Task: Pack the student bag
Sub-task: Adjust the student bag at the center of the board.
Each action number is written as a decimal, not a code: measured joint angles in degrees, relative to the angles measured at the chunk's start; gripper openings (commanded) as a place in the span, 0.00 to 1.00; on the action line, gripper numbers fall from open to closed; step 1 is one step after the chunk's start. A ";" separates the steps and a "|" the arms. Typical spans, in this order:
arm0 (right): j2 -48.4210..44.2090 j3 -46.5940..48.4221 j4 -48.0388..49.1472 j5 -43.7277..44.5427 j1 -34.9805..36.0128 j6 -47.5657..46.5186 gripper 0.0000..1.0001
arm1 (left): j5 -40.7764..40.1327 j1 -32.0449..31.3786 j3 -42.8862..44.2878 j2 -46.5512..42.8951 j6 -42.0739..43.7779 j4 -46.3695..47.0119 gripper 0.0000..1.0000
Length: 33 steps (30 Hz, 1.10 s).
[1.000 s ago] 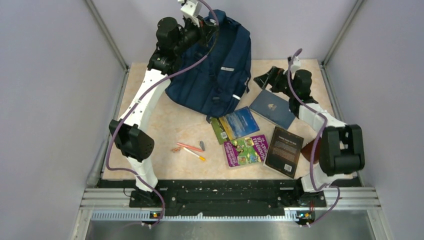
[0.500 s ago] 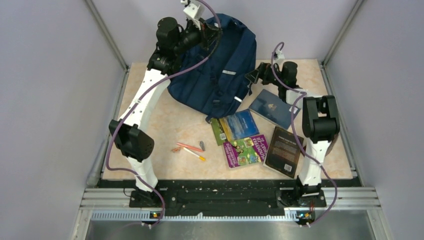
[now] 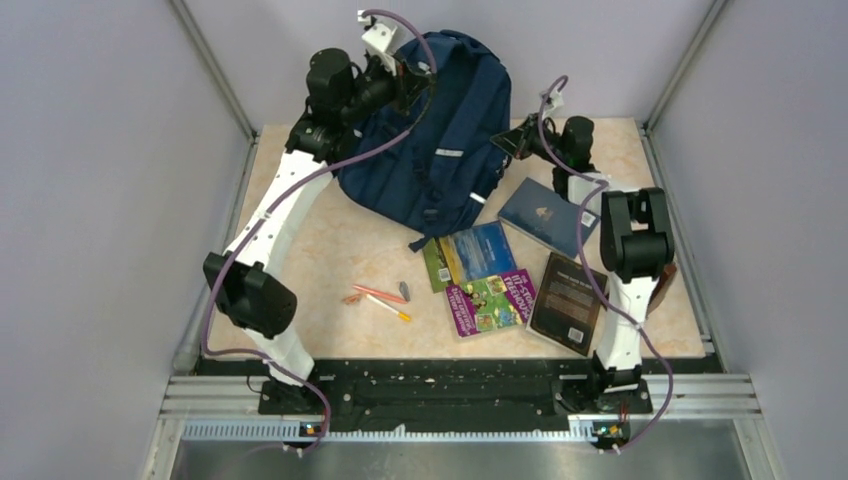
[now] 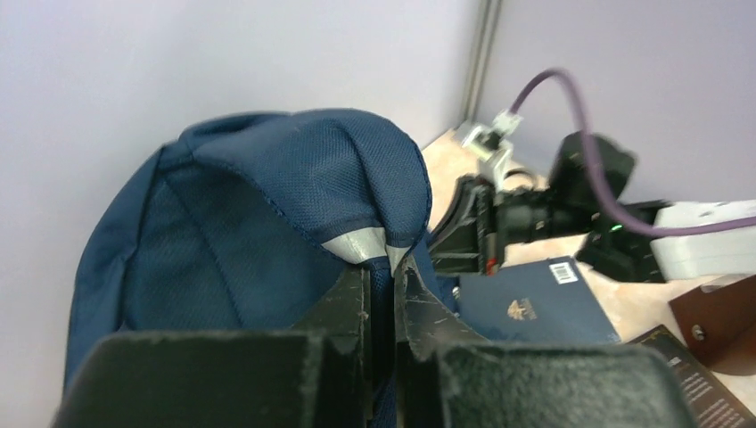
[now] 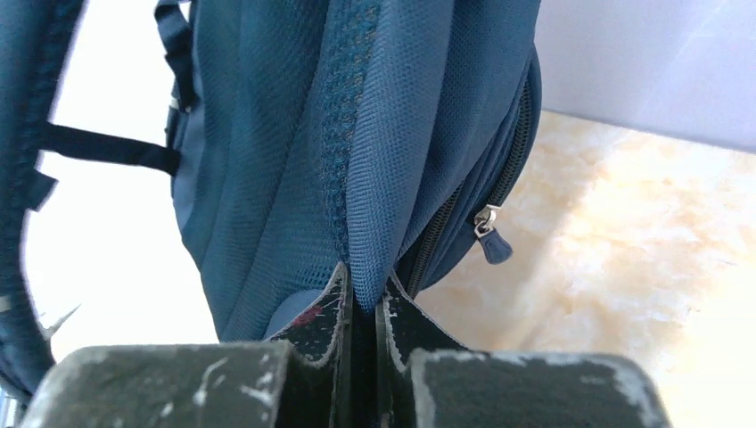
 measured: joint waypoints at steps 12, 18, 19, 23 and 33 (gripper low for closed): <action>-28.92 -2.19 -20.02 18.01 6.73 -19.17 0.00 | -14.60 1.86 -22.51 -10.12 -1.31 5.88 0.88; -37.38 -7.69 -22.75 27.47 11.19 -32.61 0.00 | -22.16 1.77 -36.33 -16.24 -5.95 4.46 0.92; -38.07 -9.07 -23.12 29.57 12.96 -35.26 0.00 | -23.32 1.77 -38.58 -18.01 -6.73 3.93 0.92; -38.51 -14.23 -23.34 35.58 21.33 -44.06 0.00 | -25.94 1.81 -46.88 -27.17 -11.28 3.52 0.92; -37.66 -17.20 -22.14 39.19 30.86 -50.18 0.00 | -20.15 1.81 -57.20 -42.29 -28.65 6.10 0.96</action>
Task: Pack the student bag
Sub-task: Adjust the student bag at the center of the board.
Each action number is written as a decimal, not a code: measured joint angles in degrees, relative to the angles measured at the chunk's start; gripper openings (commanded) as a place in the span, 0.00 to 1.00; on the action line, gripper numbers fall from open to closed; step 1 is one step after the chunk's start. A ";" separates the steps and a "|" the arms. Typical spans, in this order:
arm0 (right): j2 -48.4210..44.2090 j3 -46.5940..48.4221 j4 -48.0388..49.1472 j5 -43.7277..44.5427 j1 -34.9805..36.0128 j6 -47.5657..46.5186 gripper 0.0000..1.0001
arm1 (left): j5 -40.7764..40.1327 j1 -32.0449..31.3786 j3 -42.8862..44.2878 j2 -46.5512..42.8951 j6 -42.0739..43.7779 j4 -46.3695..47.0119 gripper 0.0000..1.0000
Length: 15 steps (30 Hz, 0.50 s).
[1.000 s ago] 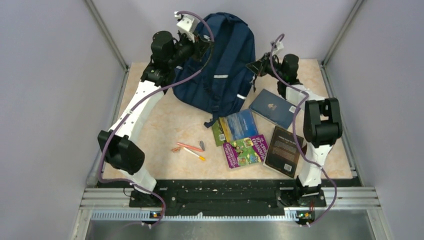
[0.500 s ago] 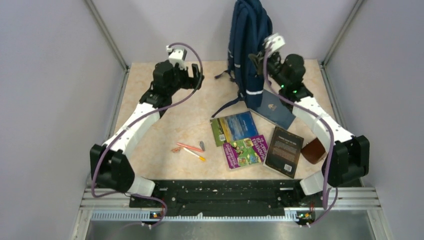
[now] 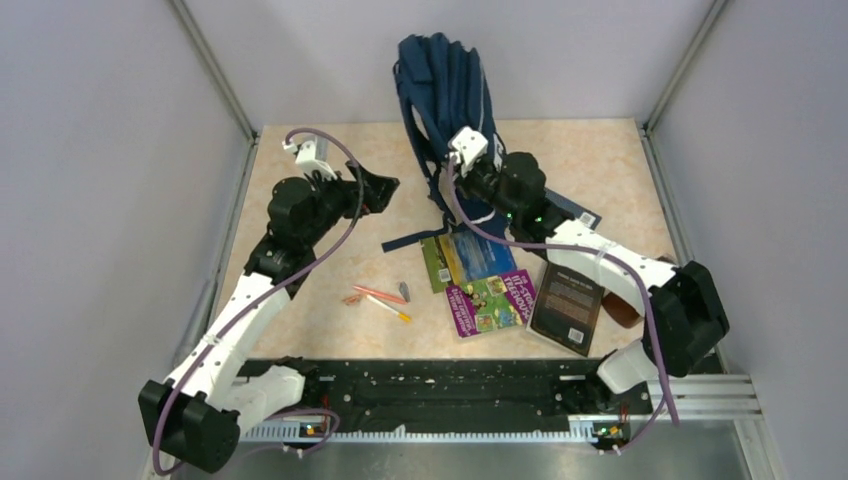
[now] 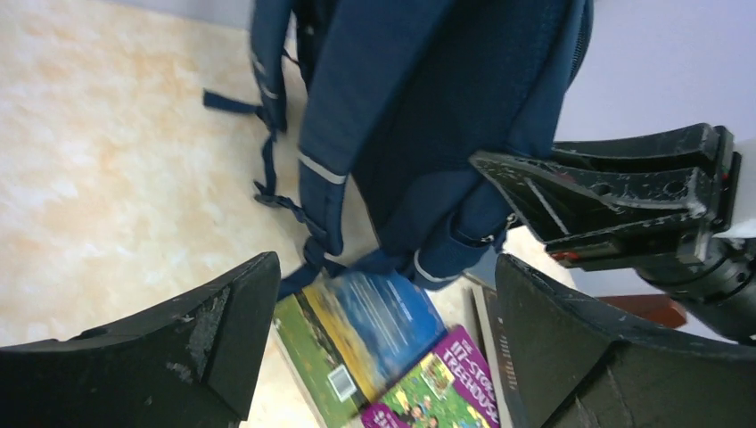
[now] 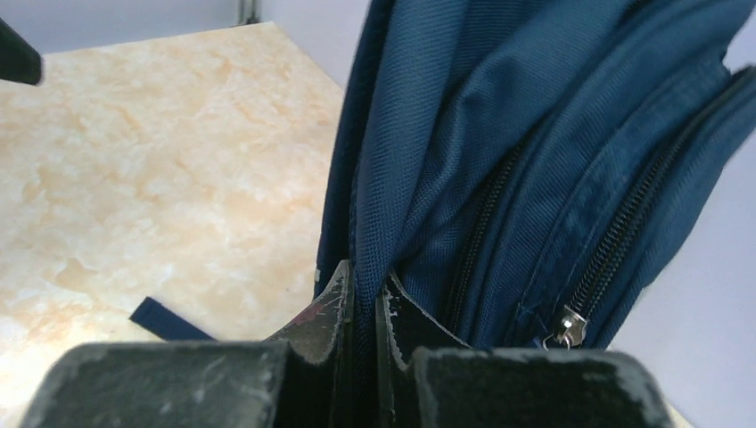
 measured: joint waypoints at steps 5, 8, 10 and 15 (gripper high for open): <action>1.75 -2.60 1.29 0.31 3.34 0.02 0.00 | 0.11 0.04 -2.51 -1.20 -5.73 0.13 0.98; 2.69 -3.67 1.64 0.31 4.87 0.07 0.00 | -0.85 0.90 -3.80 -2.56 -8.20 1.42 0.98; 2.80 -4.50 1.73 0.26 5.75 0.20 0.00 | -0.61 2.34 -5.14 -3.34 -10.73 3.34 0.98; 2.91 -6.38 2.45 0.04 6.91 0.98 0.00 | 0.63 6.38 -11.30 -4.81 -17.77 9.25 0.98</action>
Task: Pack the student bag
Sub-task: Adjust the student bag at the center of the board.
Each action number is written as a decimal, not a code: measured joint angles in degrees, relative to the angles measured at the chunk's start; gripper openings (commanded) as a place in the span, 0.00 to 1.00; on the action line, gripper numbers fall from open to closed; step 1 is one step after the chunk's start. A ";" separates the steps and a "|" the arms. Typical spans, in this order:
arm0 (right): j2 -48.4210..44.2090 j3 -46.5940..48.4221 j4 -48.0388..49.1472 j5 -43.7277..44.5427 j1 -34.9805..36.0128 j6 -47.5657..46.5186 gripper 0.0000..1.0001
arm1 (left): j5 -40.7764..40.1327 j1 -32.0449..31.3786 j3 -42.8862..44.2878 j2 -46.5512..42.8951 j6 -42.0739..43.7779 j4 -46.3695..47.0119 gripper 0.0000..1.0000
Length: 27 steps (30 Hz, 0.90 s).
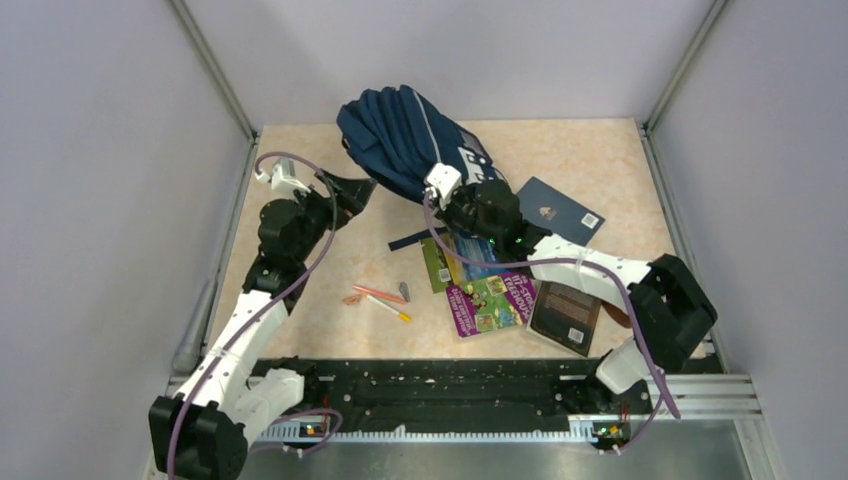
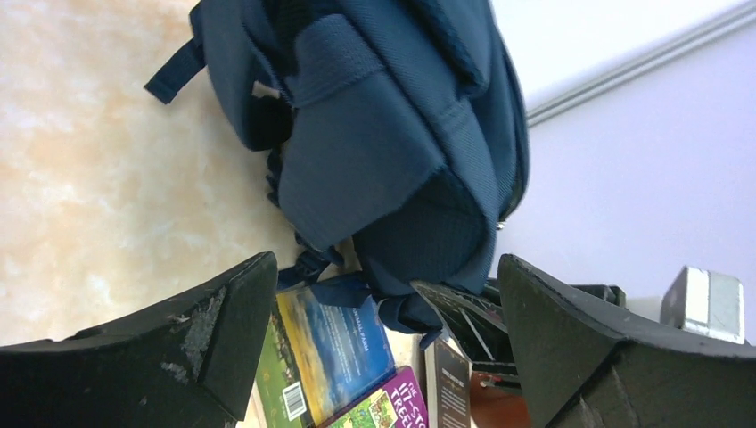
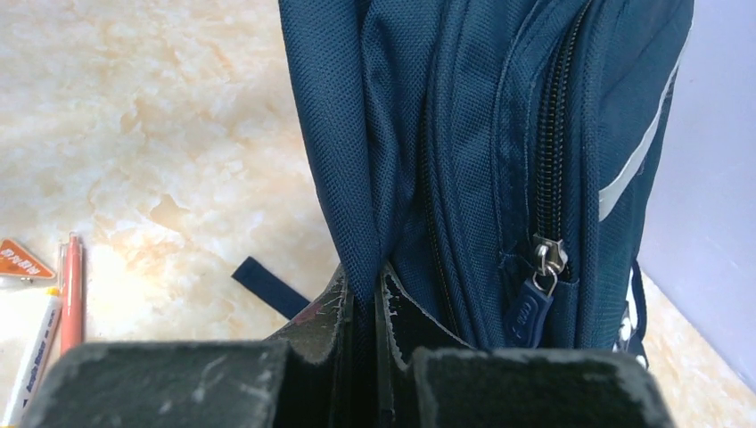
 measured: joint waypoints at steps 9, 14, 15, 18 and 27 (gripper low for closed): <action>3.78 -0.76 0.46 0.87 3.28 0.15 0.00 | 1.03 6.01 -7.91 -1.38 -6.34 2.69 0.98; 5.90 -2.01 0.79 1.09 4.57 1.20 0.00 | 1.07 6.21 -8.48 -4.72 -5.68 2.78 0.98; 6.36 -2.21 1.09 1.11 4.79 1.55 0.00 | 0.59 6.25 -8.48 -5.38 -4.90 2.69 0.98; 8.26 -2.27 1.75 1.03 5.60 2.27 0.00 | -1.60 6.43 -8.46 -5.42 -2.23 1.73 0.98; 15.43 3.34 -2.60 2.67 8.96 0.44 0.00 | -8.59 6.58 -11.54 -3.23 2.89 -4.72 0.93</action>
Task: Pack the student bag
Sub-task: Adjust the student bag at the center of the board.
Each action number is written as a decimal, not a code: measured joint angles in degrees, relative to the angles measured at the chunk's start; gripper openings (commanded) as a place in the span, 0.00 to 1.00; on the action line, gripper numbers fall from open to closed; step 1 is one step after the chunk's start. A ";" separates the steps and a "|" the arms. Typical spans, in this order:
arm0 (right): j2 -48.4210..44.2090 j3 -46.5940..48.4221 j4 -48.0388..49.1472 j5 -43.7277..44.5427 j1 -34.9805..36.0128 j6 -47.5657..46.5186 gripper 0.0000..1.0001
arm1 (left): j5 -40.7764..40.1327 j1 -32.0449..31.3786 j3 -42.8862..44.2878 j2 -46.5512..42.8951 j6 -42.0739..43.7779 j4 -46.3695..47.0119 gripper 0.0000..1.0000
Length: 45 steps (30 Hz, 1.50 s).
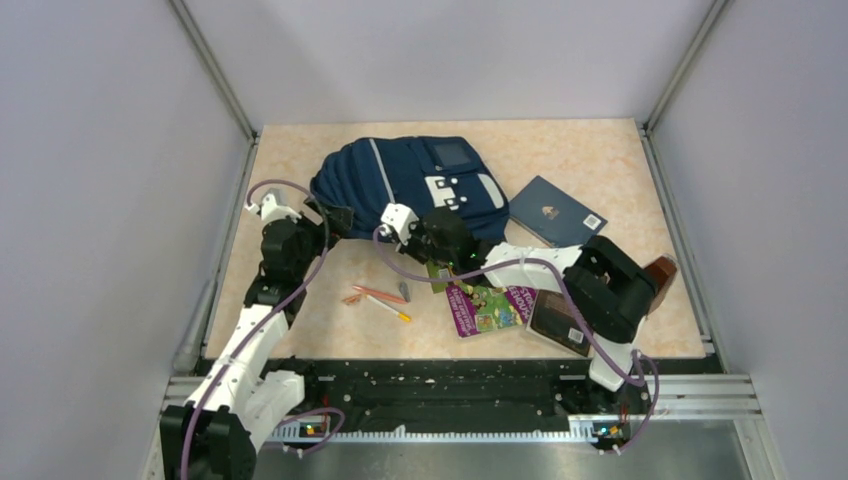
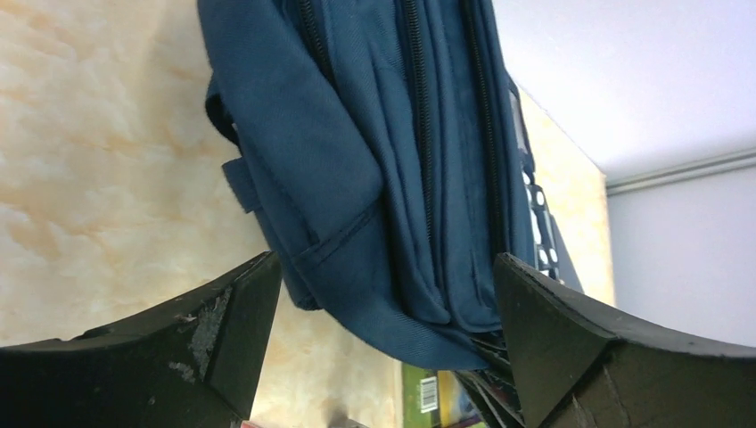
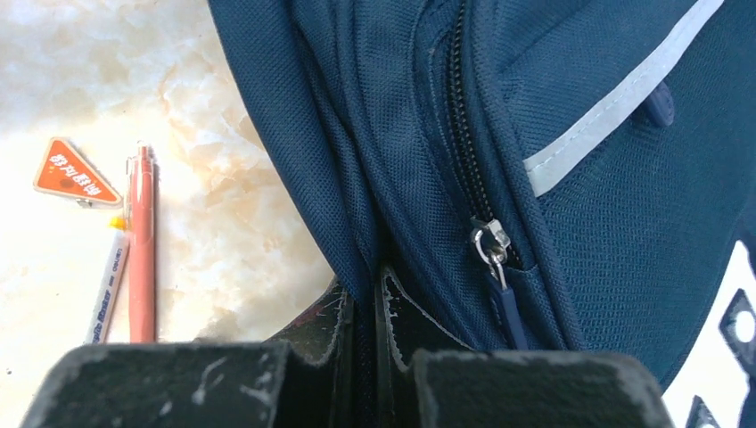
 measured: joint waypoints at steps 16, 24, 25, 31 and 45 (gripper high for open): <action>0.74 12.96 -16.85 12.87 -0.28 -15.78 0.24 | 8.55 -0.15 6.08 12.74 11.02 -5.14 0.78; -9.44 -0.17 -16.48 12.66 -2.73 -5.40 0.83 | 13.09 -1.01 6.10 9.46 12.20 -12.26 0.94; -11.93 -1.57 -16.20 12.68 -3.30 -2.91 0.83 | 13.16 -1.01 6.19 7.45 12.20 -13.53 0.94; -25.68 -8.76 -13.44 13.46 -7.74 13.51 0.83 | 14.93 -1.01 12.52 -1.40 13.07 -19.54 0.95; -19.87 -21.05 -5.66 9.64 -10.78 28.09 0.71 | 14.62 -1.03 26.75 7.39 23.12 -27.02 0.95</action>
